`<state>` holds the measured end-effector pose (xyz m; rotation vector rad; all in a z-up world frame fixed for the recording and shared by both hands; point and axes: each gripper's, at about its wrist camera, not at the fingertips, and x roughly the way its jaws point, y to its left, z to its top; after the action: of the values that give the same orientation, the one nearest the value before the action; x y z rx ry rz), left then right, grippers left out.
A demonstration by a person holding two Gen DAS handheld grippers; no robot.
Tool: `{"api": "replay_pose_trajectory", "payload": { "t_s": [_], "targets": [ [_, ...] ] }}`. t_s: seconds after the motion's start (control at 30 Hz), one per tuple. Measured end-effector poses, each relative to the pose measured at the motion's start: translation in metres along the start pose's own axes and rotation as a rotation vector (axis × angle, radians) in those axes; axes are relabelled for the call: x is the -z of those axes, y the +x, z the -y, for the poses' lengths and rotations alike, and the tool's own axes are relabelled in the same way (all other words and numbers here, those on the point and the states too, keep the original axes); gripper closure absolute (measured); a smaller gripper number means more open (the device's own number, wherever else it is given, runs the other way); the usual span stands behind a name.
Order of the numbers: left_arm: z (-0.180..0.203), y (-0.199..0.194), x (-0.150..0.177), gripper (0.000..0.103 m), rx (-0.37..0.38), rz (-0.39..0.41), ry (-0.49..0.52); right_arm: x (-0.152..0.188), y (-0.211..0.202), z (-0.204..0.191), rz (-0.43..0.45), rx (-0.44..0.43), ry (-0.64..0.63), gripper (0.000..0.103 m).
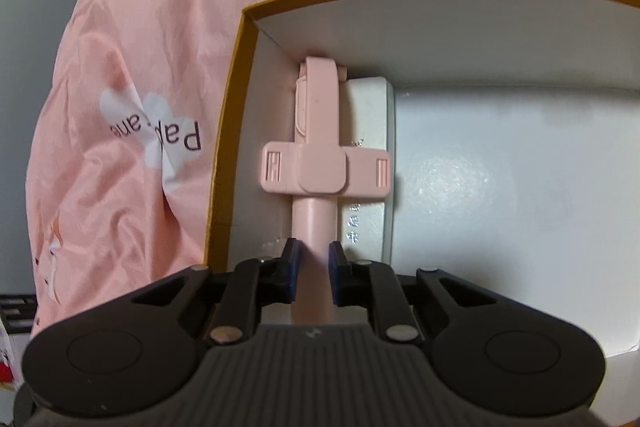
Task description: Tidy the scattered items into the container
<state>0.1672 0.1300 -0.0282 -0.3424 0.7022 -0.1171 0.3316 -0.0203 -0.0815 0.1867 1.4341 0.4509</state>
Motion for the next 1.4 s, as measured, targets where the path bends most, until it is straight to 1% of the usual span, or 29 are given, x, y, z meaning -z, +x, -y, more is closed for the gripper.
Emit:
{"api": "replay_pose_trajectory", "payload": {
  "t_s": [0.17,0.23,0.33,0.43,0.6,0.7,0.73,0.8,0.83,0.9,0.97,1.0,1.1,1.2,1.27,1.33,1.4],
  "targets": [
    [0.002,-0.002,-0.002,0.071,-0.004,0.000,0.005,0.000,0.001,0.004,0.009,-0.027,0.025,0.087],
    [0.004,-0.004,-0.002,0.071,-0.008,-0.002,0.010,0.001,-0.001,0.005,0.009,-0.023,0.021,0.085],
    [0.008,-0.007,-0.003,0.071,-0.029,-0.012,0.017,0.004,-0.010,0.000,0.035,0.002,-0.025,0.084],
    [0.012,-0.010,-0.003,0.071,-0.054,-0.023,0.022,0.011,-0.028,-0.004,0.075,0.027,-0.081,0.083],
    [0.022,-0.022,-0.003,0.071,-0.086,-0.035,0.037,0.032,-0.063,-0.008,0.164,0.063,-0.194,0.072],
    [0.029,-0.035,-0.003,0.071,-0.113,-0.029,0.048,0.049,-0.085,-0.009,0.225,0.064,-0.255,0.066],
    [0.031,-0.040,-0.002,0.071,-0.123,-0.026,0.051,0.055,-0.093,-0.009,0.251,0.062,-0.274,0.063],
    [0.036,-0.051,-0.001,0.071,-0.140,-0.020,0.057,0.069,-0.112,-0.006,0.308,0.055,-0.313,0.058],
    [0.039,-0.058,0.000,0.071,-0.146,-0.018,0.061,0.077,-0.121,-0.005,0.340,0.051,-0.331,0.054],
    [0.044,-0.069,0.003,0.071,-0.143,-0.022,0.069,0.097,-0.138,-0.003,0.405,0.048,-0.368,0.049],
    [0.048,-0.080,0.008,0.071,-0.139,-0.029,0.069,0.121,-0.152,0.000,0.461,0.050,-0.391,0.041],
    [0.051,-0.086,0.012,0.070,-0.142,-0.032,0.066,0.133,-0.158,0.003,0.489,0.050,-0.401,0.040],
    [0.058,-0.102,0.027,0.064,-0.147,-0.037,0.066,0.170,-0.171,0.014,0.560,0.051,-0.409,0.039],
    [0.064,-0.115,0.045,0.063,-0.160,-0.053,0.067,0.203,-0.172,0.027,0.617,0.052,-0.374,0.039],
    [0.067,-0.122,0.057,0.063,-0.166,-0.068,0.057,0.224,-0.169,0.033,0.635,0.049,-0.345,0.040],
    [0.069,-0.131,0.068,0.063,-0.160,-0.076,0.044,0.241,-0.163,0.036,0.641,0.046,-0.350,0.041],
    [0.071,-0.139,0.080,0.063,-0.155,-0.081,0.021,0.256,-0.159,0.036,0.635,0.059,-0.361,0.041]
  ]
}}
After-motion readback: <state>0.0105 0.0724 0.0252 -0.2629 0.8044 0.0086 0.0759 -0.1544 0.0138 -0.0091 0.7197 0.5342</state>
